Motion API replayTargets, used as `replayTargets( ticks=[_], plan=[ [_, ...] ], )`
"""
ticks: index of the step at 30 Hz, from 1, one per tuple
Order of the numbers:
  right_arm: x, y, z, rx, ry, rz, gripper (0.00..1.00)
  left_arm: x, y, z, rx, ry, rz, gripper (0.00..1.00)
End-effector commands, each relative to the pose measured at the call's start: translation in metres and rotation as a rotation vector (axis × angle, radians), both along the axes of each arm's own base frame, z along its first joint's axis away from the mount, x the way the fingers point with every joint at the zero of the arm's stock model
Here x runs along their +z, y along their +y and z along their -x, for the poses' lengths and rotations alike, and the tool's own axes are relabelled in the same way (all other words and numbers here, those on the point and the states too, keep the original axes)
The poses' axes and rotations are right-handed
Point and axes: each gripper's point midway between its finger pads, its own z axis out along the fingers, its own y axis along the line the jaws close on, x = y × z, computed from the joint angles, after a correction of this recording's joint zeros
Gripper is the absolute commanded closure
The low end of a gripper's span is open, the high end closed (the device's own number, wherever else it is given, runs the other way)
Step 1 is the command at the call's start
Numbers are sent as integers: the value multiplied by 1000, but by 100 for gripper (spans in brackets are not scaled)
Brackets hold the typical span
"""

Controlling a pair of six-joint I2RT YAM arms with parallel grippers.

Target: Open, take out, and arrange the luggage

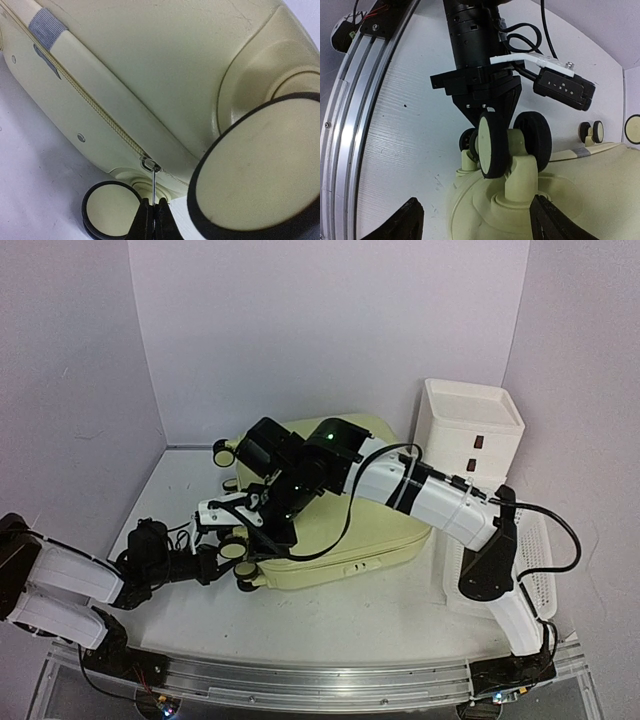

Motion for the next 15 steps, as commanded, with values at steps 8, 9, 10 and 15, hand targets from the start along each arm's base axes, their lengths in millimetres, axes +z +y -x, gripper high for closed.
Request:
replayTargets(
  ticks=[8,9,10,15],
  plan=[
    [-10,33,-11,56,-153,-38,11,13,-13,26,-73,-97,22,100],
    [-12,34,-14,44,-166,-34,6,12,-13,27,-71,-100,19,100],
    [-14,35,-16,37,-178,-30,2,12,-13,28,-67,-104,18,100],
    [-29,41,-25,16,-213,-4,2,13,-10,30,-58,-117,19,100]
  ],
)
